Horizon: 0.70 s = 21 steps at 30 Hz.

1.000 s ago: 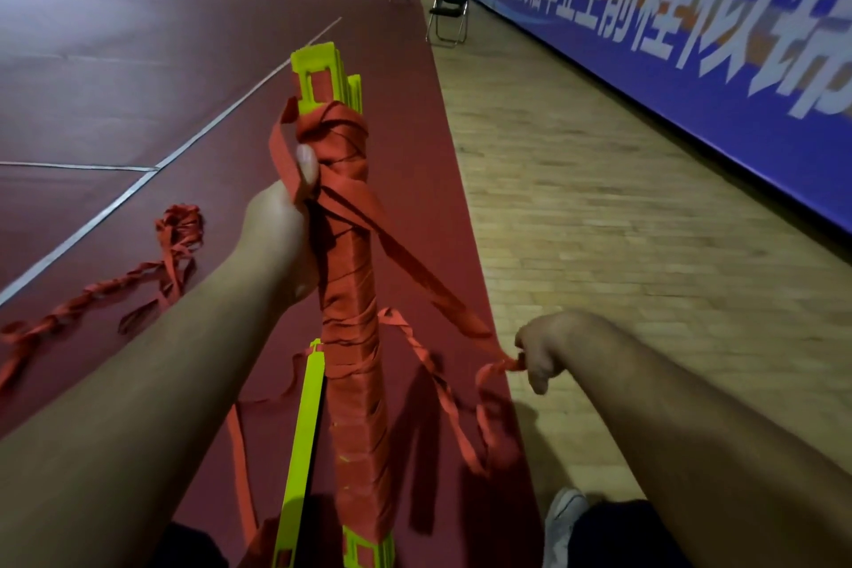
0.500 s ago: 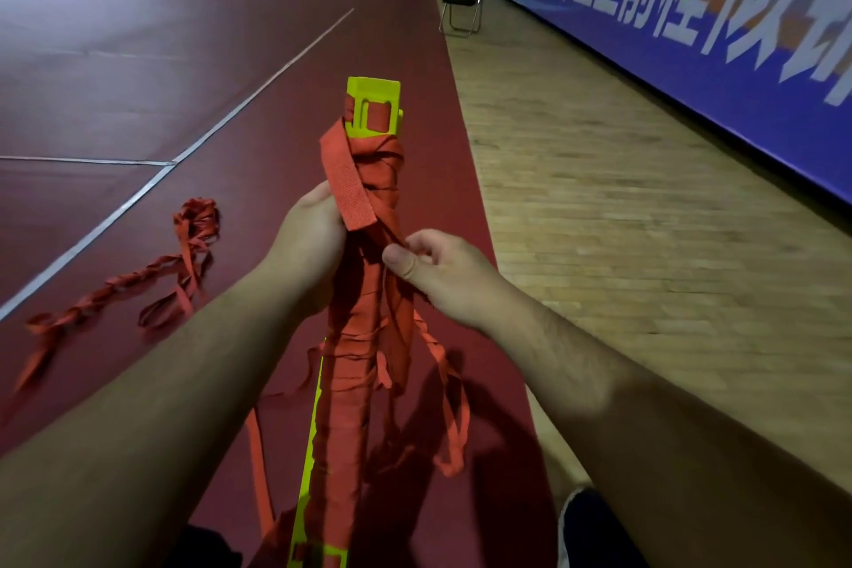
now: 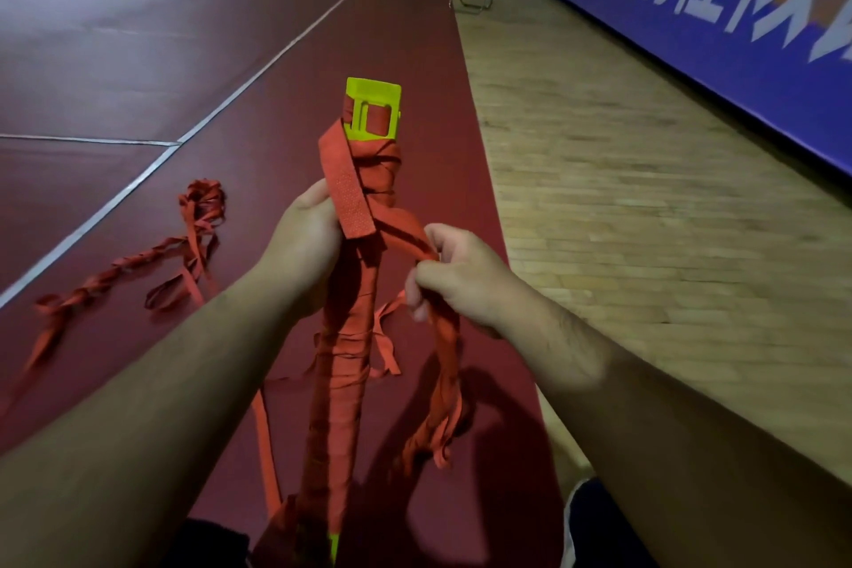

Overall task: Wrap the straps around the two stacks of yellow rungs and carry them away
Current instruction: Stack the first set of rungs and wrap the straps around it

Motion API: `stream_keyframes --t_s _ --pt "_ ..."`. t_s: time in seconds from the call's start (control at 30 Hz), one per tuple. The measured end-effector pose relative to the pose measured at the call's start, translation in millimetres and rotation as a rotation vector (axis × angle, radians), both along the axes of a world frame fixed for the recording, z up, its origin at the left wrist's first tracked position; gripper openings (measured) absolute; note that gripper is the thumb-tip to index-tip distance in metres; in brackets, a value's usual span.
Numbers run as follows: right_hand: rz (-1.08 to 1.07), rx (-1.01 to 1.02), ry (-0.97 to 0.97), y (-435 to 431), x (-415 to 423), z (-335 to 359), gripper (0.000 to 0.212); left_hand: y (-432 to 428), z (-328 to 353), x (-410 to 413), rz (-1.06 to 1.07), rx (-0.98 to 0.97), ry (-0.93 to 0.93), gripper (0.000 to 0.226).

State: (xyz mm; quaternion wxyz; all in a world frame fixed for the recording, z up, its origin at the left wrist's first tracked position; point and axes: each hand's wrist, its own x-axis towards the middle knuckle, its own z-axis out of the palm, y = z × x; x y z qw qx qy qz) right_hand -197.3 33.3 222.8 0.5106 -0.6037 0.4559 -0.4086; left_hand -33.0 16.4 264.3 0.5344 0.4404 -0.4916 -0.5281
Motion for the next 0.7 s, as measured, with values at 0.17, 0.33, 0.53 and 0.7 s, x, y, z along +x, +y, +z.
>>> stream_keyframes --t_s 0.17,0.33,0.53,0.7 --pt "0.011 0.095 0.118 -4.9 -12.1 -0.9 0.036 -7.6 -10.4 7.6 0.01 0.009 -0.029 0.02" --pt "0.034 0.173 0.034 -9.1 -18.9 0.4 0.027 -10.8 -27.3 11.6 -0.02 0.038 -0.002 0.022" --pt "0.039 0.081 0.116 -10.0 -24.3 -7.5 0.018 -13.3 -46.0 21.0 0.017 0.112 0.09 0.02" --pt "0.127 0.163 0.162 -10.8 -21.1 -27.1 0.027 -14.0 -73.2 32.8 0.045 0.136 0.129 0.016"
